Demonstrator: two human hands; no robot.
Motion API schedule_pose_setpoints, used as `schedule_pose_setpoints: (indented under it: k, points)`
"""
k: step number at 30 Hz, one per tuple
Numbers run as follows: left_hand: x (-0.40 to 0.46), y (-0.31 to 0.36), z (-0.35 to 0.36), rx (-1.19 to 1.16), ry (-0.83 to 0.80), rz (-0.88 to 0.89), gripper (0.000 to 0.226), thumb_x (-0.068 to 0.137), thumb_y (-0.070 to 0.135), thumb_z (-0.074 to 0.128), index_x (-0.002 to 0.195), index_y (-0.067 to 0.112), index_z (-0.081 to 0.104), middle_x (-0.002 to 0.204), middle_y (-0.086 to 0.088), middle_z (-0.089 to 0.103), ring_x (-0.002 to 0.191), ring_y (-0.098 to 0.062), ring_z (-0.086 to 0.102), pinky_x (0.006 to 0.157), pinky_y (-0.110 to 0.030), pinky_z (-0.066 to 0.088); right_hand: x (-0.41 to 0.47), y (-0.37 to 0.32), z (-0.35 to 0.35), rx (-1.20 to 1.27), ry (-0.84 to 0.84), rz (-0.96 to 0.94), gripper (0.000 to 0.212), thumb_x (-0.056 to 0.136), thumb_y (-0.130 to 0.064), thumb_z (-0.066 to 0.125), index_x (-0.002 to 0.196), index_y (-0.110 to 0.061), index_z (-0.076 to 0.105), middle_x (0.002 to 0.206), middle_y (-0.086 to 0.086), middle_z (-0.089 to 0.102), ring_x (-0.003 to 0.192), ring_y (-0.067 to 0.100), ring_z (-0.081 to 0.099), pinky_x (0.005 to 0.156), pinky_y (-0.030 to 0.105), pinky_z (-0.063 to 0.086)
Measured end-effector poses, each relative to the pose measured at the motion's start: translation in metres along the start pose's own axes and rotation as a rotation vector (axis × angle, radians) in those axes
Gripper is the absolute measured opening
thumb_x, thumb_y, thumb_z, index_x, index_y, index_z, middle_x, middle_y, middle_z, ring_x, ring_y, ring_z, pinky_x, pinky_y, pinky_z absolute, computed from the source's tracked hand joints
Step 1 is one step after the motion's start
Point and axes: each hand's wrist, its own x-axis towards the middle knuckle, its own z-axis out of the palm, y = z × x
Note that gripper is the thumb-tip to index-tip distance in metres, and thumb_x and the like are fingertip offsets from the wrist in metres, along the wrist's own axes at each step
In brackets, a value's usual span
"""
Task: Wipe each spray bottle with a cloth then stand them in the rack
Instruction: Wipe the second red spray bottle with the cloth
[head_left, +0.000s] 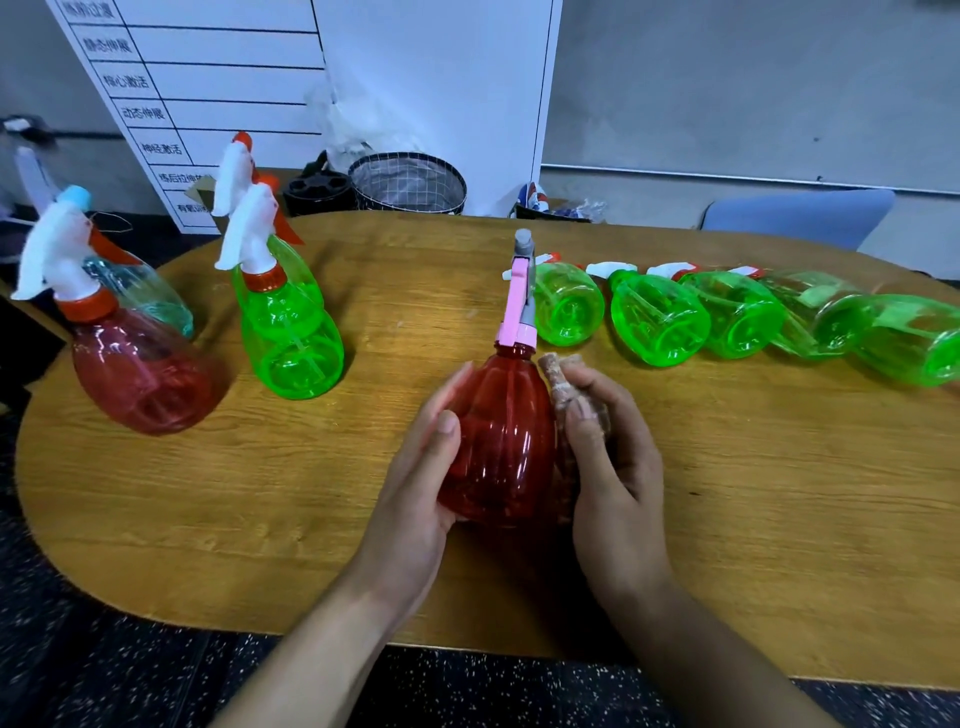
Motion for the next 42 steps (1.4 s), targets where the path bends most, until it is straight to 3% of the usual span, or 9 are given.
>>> schedule_pose_setpoints:
  k: [3,6,11,15,22,25,31,36,42]
  points:
    - [0.0,-0.003,-0.001,0.045,-0.015,0.003,0.043,0.112,0.045,0.042,0.154,0.038,0.052,0.154,0.013,0.059,0.145,-0.01,0.054,0.101,-0.032,0.058,0.005,-0.005,-0.003,-0.092,-0.023,-0.138,0.032,0.104,-0.01,0.052,0.133,-0.009,0.065,0.138,-0.001,0.067,0.14,0.015,0.055,0.116,0.03,0.041]
    - [0.002,-0.009,-0.003,0.134,0.004,0.031,0.05,0.108,0.049,0.04,0.155,0.036,0.052,0.161,0.008,0.053,0.152,-0.015,0.045,0.125,-0.055,0.037,0.007,-0.005,-0.005,-0.24,-0.094,-0.165,0.034,0.105,-0.016,0.055,0.137,-0.013,0.067,0.138,-0.007,0.068,0.136,0.009,0.058,0.113,0.026,0.043]
    - [0.004,-0.014,-0.007,0.089,0.018,0.032,0.049,0.109,0.048,0.035,0.154,0.041,0.052,0.16,0.002,0.054,0.151,-0.022,0.047,0.128,-0.058,0.029,-0.006,-0.005,-0.014,-0.514,-0.313,-0.414,0.032,0.103,-0.021,0.062,0.134,-0.019,0.071,0.104,-0.001,0.07,0.089,0.009,0.067,0.078,0.027,0.053]
    - [0.006,-0.011,-0.006,0.085,0.065,0.053,0.052,0.104,0.056,0.043,0.15,0.038,0.058,0.156,0.0,0.058,0.149,-0.024,0.05,0.128,-0.057,0.029,-0.023,-0.003,-0.01,-0.667,-0.459,-0.685,0.026,0.099,-0.022,0.067,0.122,-0.021,0.079,0.094,0.0,0.066,0.081,0.016,0.065,0.076,0.028,0.057]
    - [0.002,-0.013,-0.002,0.244,0.013,0.083,0.052,0.106,0.056,0.042,0.152,0.036,0.056,0.158,0.007,0.056,0.151,-0.017,0.047,0.126,-0.057,0.033,0.009,-0.014,-0.015,-0.488,-0.126,-0.36,0.032,0.105,-0.017,0.057,0.133,-0.018,0.07,0.114,0.002,0.073,0.104,0.012,0.068,0.09,0.026,0.05]
    - [0.003,-0.015,-0.003,0.24,-0.006,0.076,0.057,0.105,0.057,0.041,0.155,0.032,0.052,0.159,0.008,0.054,0.152,-0.015,0.045,0.127,-0.056,0.031,0.008,-0.007,-0.015,-0.487,-0.207,-0.316,0.032,0.106,-0.021,0.058,0.135,-0.02,0.07,0.113,0.005,0.073,0.102,0.017,0.069,0.087,0.037,0.054]
    - [0.007,-0.008,-0.005,0.028,0.082,0.059,0.045,0.11,0.046,0.04,0.148,0.032,0.059,0.152,-0.003,0.063,0.144,-0.026,0.055,0.127,-0.055,0.033,-0.017,-0.006,-0.009,-0.651,-0.514,-0.635,0.027,0.102,-0.021,0.064,0.126,-0.021,0.077,0.094,0.001,0.063,0.084,0.014,0.062,0.078,0.026,0.054]
    - [0.003,-0.012,-0.002,0.108,0.08,0.082,0.044,0.112,0.046,0.038,0.146,0.032,0.063,0.154,-0.001,0.061,0.148,-0.022,0.051,0.129,-0.055,0.029,-0.008,-0.014,-0.013,-0.577,-0.318,-0.557,0.029,0.104,-0.02,0.058,0.129,-0.019,0.073,0.097,-0.01,0.059,0.084,-0.003,0.055,0.079,0.014,0.043]
    - [0.004,-0.014,-0.005,0.186,-0.009,0.066,0.05,0.109,0.052,0.039,0.152,0.033,0.055,0.159,0.002,0.055,0.153,-0.022,0.044,0.127,-0.059,0.029,0.004,-0.005,-0.012,-0.479,-0.187,-0.342,0.032,0.106,-0.017,0.055,0.136,-0.017,0.068,0.115,0.005,0.072,0.106,0.017,0.069,0.089,0.036,0.054]
